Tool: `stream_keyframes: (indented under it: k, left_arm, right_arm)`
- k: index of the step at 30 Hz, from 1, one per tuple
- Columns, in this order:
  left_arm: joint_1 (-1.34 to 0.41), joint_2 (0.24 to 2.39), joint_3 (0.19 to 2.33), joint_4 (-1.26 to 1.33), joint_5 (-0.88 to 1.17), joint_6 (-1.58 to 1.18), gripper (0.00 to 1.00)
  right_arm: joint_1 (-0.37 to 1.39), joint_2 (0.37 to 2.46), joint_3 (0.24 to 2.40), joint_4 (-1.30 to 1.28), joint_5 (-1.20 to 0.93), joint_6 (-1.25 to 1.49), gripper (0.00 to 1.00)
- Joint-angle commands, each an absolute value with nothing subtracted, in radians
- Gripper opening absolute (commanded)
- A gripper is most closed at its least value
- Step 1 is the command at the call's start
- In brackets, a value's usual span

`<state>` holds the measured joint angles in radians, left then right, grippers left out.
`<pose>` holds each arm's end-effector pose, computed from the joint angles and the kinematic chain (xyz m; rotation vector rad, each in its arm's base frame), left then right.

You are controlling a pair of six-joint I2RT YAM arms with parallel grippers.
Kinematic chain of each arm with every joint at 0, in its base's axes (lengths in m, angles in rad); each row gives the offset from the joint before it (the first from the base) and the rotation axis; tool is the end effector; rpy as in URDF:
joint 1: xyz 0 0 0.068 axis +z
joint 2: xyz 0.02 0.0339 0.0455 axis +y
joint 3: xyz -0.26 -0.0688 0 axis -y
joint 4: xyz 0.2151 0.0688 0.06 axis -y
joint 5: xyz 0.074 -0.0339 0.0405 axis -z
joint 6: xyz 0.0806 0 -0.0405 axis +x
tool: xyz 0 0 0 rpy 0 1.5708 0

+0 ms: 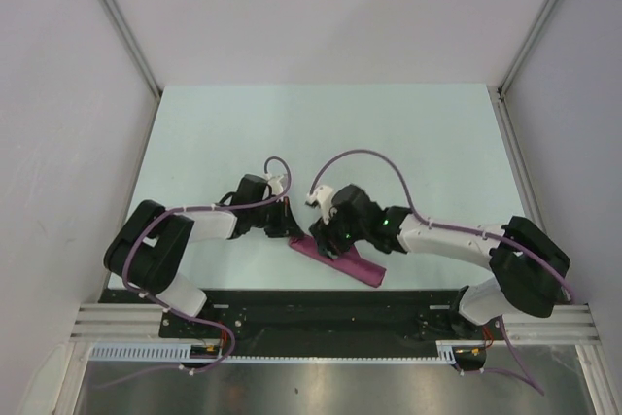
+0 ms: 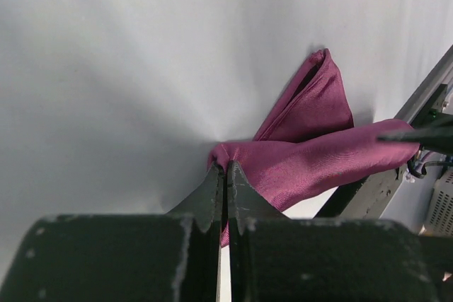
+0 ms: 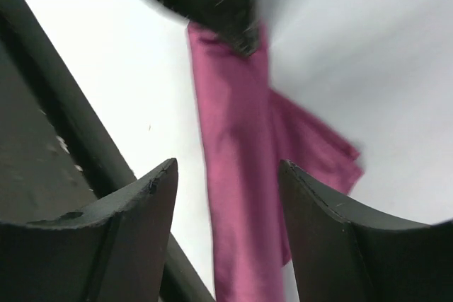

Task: Fold the napkin, place the utensils inside, and roll it up
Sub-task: Roll the napkin at the center of the board.

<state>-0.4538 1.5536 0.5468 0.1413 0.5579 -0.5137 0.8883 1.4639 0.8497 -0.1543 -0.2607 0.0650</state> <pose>0.2271 -0.1583 0.1153 0.1929 2.5650 -1.0865 0.1806 0.2551 0.1915 -1.0989 2.1785 0.7579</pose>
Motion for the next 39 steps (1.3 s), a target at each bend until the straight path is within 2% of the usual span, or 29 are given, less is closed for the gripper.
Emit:
stream_keyframes:
  k: [1, 9, 15, 17, 18, 19, 21, 22, 25, 26, 28, 31, 35, 39]
  left_arm:
    - [-0.457, 1.588, 0.584, 0.095, 0.540, -0.477, 0.00]
    - [-0.457, 1.605, 0.607, 0.075, 0.545, -0.485, 0.00]
    - [-0.457, 1.598, 0.614, 0.067, 0.545, -0.486, 0.00]
    - [-0.457, 1.597, 0.615, 0.069, 0.548, -0.486, 0.00]
    - [-0.457, 1.594, 0.615, 0.077, 0.552, -0.489, 0.00]
    - [-0.456, 1.585, 0.612, 0.080, 0.555, -0.489, 0.00]
    - [-0.454, 1.571, 0.614, 0.078, 0.548, -0.489, 0.05]
    - [-0.448, 1.550, 0.614, 0.077, 0.539, -0.489, 0.09]
    - [-0.416, 1.497, 0.617, 0.068, 0.523, -0.491, 0.29]
    - [-0.407, 1.479, 0.618, 0.066, 0.519, -0.491, 0.42]
    - [-0.379, 1.445, 0.615, 0.061, 0.499, -0.488, 0.55]
    - [-0.362, 1.370, 0.601, 0.060, 0.479, -0.471, 0.62]
    - [-0.362, 1.309, 0.558, 0.086, 0.483, -0.460, 0.62]
    - [-0.362, 1.272, 0.485, 0.113, 0.473, -0.480, 0.62]
  right_arm:
    - [1.063, 1.451, 0.810, -0.163, 0.220, 0.008, 0.64]
    - [1.178, 1.561, 0.808, -0.153, 0.336, 0.003, 0.63]
    - [1.181, 1.618, 0.801, -0.140, 0.281, 0.011, 0.60]
    - [1.169, 1.634, 0.804, -0.143, 0.265, 0.020, 0.53]
    - [1.158, 1.649, 0.805, -0.147, 0.220, 0.023, 0.45]
    - [1.148, 1.655, 0.808, -0.152, 0.189, 0.035, 0.41]
    - [1.102, 1.666, 0.807, -0.153, 0.055, 0.038, 0.34]
    - [1.086, 1.666, 0.801, -0.150, 0.010, 0.041, 0.34]
    - [1.022, 1.675, 0.793, -0.141, -0.205, 0.037, 0.30]
    - [1.008, 1.681, 0.793, -0.138, -0.301, 0.037, 0.29]
    - [0.959, 1.712, 0.799, -0.140, -0.389, 0.037, 0.28]
    - [0.896, 1.767, 0.802, -0.124, -0.547, 0.041, 0.27]
    - [0.825, 1.825, 0.807, -0.075, -0.745, 0.069, 0.26]
    - [0.766, 1.870, 0.810, -0.020, -0.851, 0.084, 0.25]
